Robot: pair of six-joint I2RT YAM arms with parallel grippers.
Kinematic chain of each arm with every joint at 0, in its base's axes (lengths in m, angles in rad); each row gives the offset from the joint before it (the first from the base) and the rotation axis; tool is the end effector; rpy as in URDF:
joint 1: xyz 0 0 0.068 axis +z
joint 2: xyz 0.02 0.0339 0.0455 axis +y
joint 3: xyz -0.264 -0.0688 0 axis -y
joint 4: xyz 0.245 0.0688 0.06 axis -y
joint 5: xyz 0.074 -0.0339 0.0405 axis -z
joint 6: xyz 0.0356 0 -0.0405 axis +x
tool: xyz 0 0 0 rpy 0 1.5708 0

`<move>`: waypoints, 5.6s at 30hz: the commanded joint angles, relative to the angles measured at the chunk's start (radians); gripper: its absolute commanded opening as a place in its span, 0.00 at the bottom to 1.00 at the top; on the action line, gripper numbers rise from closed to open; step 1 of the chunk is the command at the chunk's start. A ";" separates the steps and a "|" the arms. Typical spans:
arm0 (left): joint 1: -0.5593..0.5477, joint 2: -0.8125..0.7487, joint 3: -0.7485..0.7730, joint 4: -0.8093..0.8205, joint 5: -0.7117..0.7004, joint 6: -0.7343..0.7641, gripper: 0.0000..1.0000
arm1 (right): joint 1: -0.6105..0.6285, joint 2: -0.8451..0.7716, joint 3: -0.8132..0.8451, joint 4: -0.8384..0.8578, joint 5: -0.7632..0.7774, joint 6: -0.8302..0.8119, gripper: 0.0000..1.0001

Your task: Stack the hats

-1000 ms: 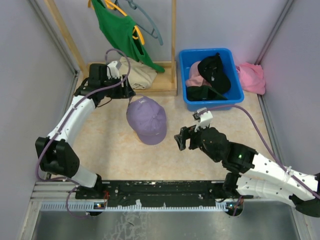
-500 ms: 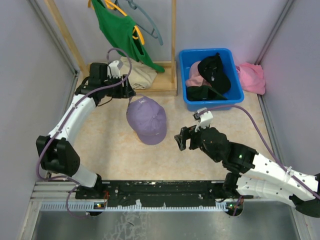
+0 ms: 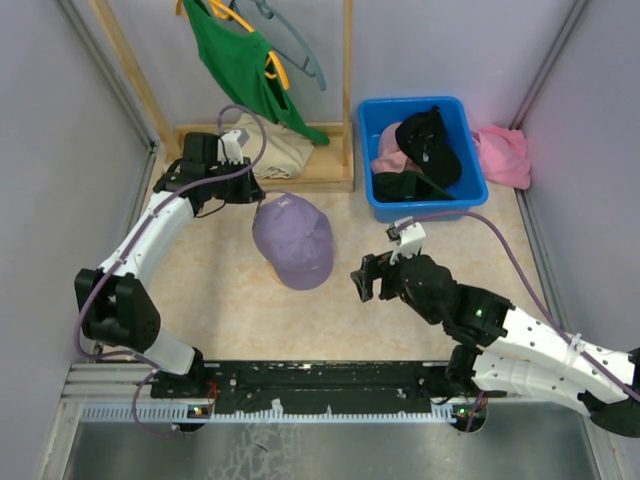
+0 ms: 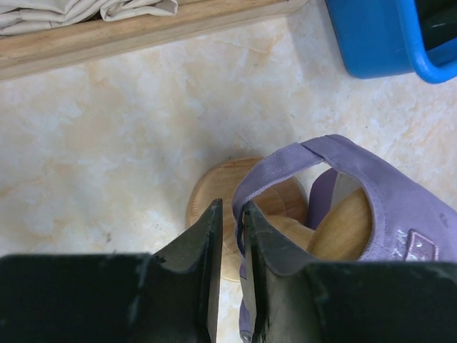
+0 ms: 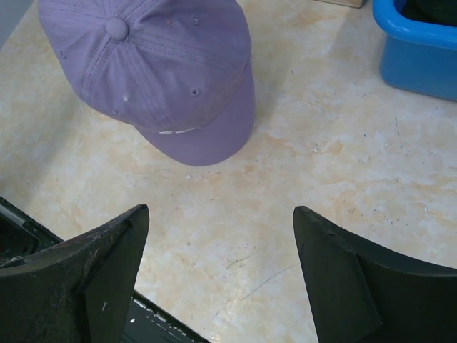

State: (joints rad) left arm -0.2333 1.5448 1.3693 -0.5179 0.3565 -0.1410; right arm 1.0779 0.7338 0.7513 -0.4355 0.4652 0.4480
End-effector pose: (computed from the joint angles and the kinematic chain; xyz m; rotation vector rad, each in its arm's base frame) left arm 0.3351 -0.0924 0.3251 0.2970 2.2629 -0.6011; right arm 0.0919 0.1374 0.3116 -0.3200 1.9558 0.5445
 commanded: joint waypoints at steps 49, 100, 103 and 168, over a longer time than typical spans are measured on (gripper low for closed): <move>-0.002 -0.434 -0.333 -0.037 -0.247 -0.251 0.53 | -1.042 0.598 0.376 0.185 -0.736 0.278 0.75; -0.003 -0.494 -0.181 -0.129 -0.324 -0.237 0.79 | -1.228 0.896 0.228 0.745 -0.856 0.942 0.16; -0.003 -0.498 -0.173 -0.131 -0.327 -0.237 0.79 | -1.228 0.886 0.207 0.771 -0.870 0.940 0.00; -0.004 -0.358 -0.226 0.976 0.503 -1.244 0.97 | -0.326 0.487 0.404 1.079 -0.627 0.279 0.00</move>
State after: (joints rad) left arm -0.2340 1.1854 1.1381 0.4191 0.8722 -1.3922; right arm 0.7071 1.2301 1.1202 0.5072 -0.2016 0.7879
